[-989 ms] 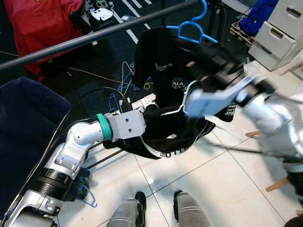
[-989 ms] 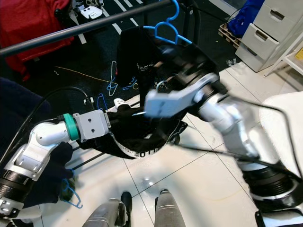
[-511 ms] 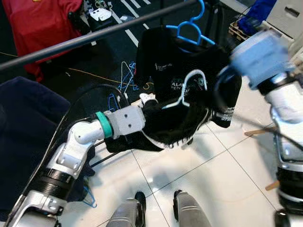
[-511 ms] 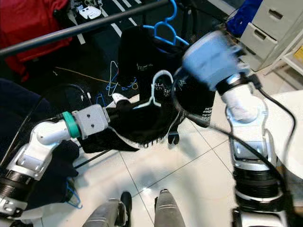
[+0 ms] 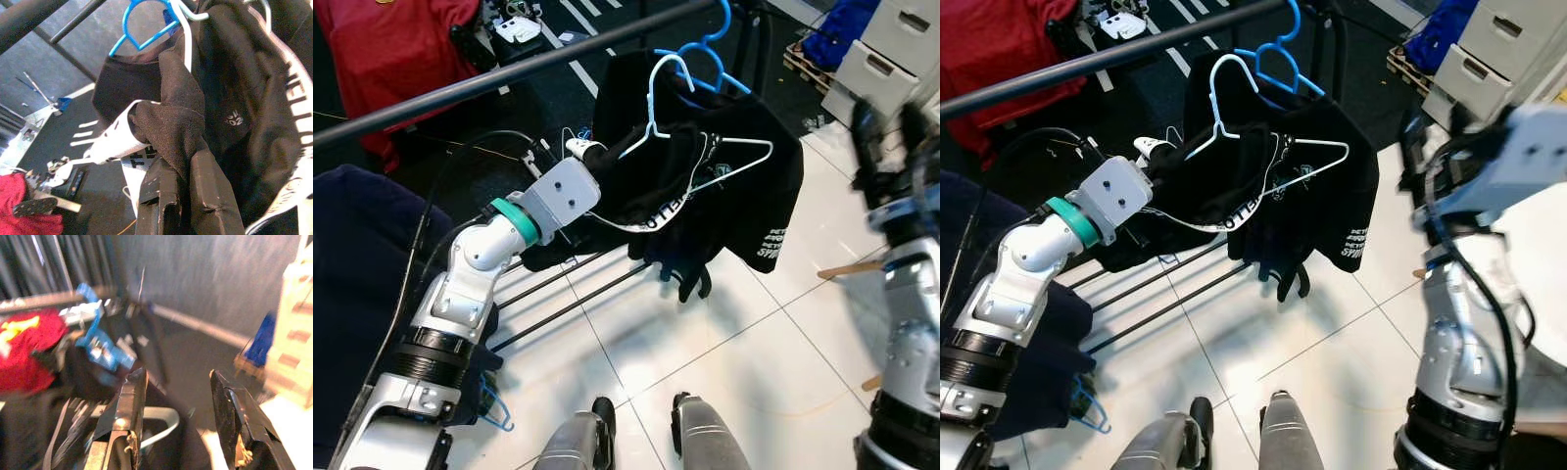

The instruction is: Hang hanger

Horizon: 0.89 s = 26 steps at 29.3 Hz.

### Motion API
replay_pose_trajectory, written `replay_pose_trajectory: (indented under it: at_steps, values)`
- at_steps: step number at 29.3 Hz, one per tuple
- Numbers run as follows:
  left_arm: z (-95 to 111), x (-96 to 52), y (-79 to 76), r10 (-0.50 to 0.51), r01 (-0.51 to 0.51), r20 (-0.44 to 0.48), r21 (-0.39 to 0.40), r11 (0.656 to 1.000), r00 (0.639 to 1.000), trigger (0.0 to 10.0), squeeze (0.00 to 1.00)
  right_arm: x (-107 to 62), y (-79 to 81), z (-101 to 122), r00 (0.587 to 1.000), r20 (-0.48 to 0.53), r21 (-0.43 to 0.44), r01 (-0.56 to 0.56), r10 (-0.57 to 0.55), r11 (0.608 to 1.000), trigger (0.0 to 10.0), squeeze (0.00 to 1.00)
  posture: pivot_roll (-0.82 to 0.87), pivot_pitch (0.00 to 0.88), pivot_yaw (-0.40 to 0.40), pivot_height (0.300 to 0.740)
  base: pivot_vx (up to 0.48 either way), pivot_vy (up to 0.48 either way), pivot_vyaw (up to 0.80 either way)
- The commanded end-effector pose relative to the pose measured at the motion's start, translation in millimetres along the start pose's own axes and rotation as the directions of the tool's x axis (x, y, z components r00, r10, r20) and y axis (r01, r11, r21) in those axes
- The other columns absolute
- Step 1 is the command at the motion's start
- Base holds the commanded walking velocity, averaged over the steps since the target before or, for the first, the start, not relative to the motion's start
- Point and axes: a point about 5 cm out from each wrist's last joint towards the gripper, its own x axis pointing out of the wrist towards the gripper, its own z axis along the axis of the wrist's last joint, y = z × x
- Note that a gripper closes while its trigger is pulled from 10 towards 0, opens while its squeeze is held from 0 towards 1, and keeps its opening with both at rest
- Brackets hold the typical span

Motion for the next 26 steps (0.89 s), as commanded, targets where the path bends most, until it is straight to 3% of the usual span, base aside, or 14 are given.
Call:
replay_pose_trajectory:
  at_steps: [1,2,7,9,14,16,20,22,26]
  values:
    - [2.9,-2.4,-0.3,0.002,-0.002,0.02,-0.017,1.0,1.0,10.0,0.0,-3.5,4.2,-12.6,0.998,-0.066,0.023,-0.003,0.005,1.0,10.0,0.0,-0.29,0.18,0.121,0.74,0.0,0.0,0.0]
    - [7.5,-2.8,-2.5,-0.004,0.005,0.043,-0.027,1.0,0.999,10.0,0.0,-8.4,13.6,-29.3,0.99,-0.135,0.124,-0.018,0.035,0.992,10.0,0.0,-0.29,0.178,0.122,0.74,0.0,0.0,0.0]
    - [15.4,-4.1,-6.0,-0.014,0.018,0.083,-0.047,0.999,0.996,10.0,0.0,-13.7,31.8,-45.6,0.976,-0.18,0.231,-0.079,0.122,0.97,10.0,0.0,-0.28,0.175,0.123,0.74,0.0,0.0,0.0]
    - [24.5,-8.1,-12.0,-0.029,0.039,0.13,-0.077,0.996,0.991,10.0,0.0,-16.0,55.9,-50.3,0.948,-0.156,0.344,-0.211,0.277,0.915,10.0,0.0,-0.28,0.172,0.123,0.74,0.0,0.0,0.0]
    - [29.6,-10.8,-20.0,-0.045,0.058,0.153,-0.082,0.995,0.987,10.0,0.0,-15.3,65.0,-53.4,0.935,-0.149,0.345,-0.256,0.322,0.903,10.0,0.0,-0.27,0.166,0.119,0.74,0.0,0.0,0.0]
    - [31.0,-10.8,-26.9,-0.048,0.061,0.155,-0.082,0.995,0.987,10.0,0.0,-10.2,67.8,-51.3,0.939,-0.128,0.29,-0.273,0.319,0.917,10.0,0.0,-0.28,0.164,0.119,0.74,0.0,0.0,0.0]
    - [31.9,-9.4,-31.5,-0.05,0.064,0.156,-0.09,0.994,0.986,10.0,0.0,-4.8,72.3,-47.4,0.941,-0.102,0.266,-0.287,0.323,0.92,10.0,0.0,-0.28,0.157,0.119,0.74,0.0,0.0,0.0]
    - [33.0,-7.9,-34.6,-0.056,0.072,0.16,-0.095,0.993,0.986,10.0,0.0,2.2,73.9,-45.7,0.954,-0.099,0.182,-0.262,0.283,0.948,10.0,0.0,-0.28,0.156,0.119,0.74,0.0,0.0,0.0]
    - [32.9,-7.7,-35.2,-0.059,0.075,0.155,-0.098,0.992,0.986,10.0,0.0,8.4,70.3,-44.2,0.973,-0.094,0.101,-0.202,0.212,0.974,10.0,0.0,-0.28,0.158,0.119,0.74,0.0,0.0,0.0]
